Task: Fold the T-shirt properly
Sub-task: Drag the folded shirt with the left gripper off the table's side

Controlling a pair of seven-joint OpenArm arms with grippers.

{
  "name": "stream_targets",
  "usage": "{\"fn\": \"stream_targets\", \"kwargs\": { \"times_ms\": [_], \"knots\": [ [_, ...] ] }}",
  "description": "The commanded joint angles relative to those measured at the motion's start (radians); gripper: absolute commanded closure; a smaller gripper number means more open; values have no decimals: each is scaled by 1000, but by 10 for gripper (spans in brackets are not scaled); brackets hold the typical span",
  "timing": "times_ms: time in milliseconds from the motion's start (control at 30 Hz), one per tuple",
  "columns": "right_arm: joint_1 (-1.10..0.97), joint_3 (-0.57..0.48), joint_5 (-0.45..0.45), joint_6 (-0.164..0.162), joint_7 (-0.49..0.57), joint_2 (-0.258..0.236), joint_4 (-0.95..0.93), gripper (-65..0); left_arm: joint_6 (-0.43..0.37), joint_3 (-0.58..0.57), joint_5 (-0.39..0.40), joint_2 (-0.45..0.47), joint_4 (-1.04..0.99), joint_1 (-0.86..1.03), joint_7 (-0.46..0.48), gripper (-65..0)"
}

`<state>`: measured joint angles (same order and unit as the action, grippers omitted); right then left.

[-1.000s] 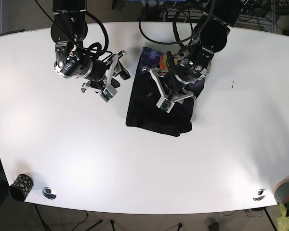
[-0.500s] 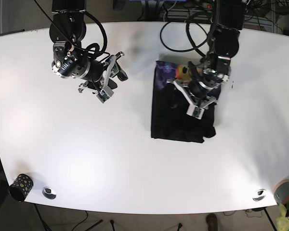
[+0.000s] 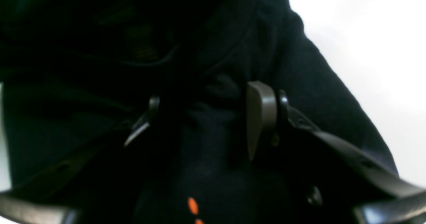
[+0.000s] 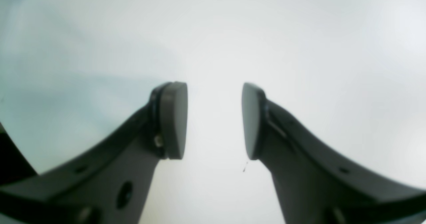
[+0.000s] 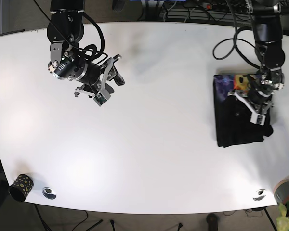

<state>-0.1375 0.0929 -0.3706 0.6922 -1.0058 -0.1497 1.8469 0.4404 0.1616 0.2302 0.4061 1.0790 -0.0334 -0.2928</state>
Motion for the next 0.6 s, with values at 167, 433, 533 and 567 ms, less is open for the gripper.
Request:
{"fn": "stream_targets", "kwargs": {
  "times_ms": [167,433,533,567],
  "knots": [
    [-4,1,-20,4,21,-6,56,-246,54,72,-130,198,-165,39,-67,-293],
    [-6,3,-20,4,21,-6,56,-246,128,129,-130,330,-277,36,11,-293],
    [-6,3,-24,4,21,-6,56,-246,131,129,-130,363,-299,34,43,-293],
    [-7,1,-24,4,21,-6,56,-246,131,129,-130,370,-299,34,43,-293]
  ]
}}
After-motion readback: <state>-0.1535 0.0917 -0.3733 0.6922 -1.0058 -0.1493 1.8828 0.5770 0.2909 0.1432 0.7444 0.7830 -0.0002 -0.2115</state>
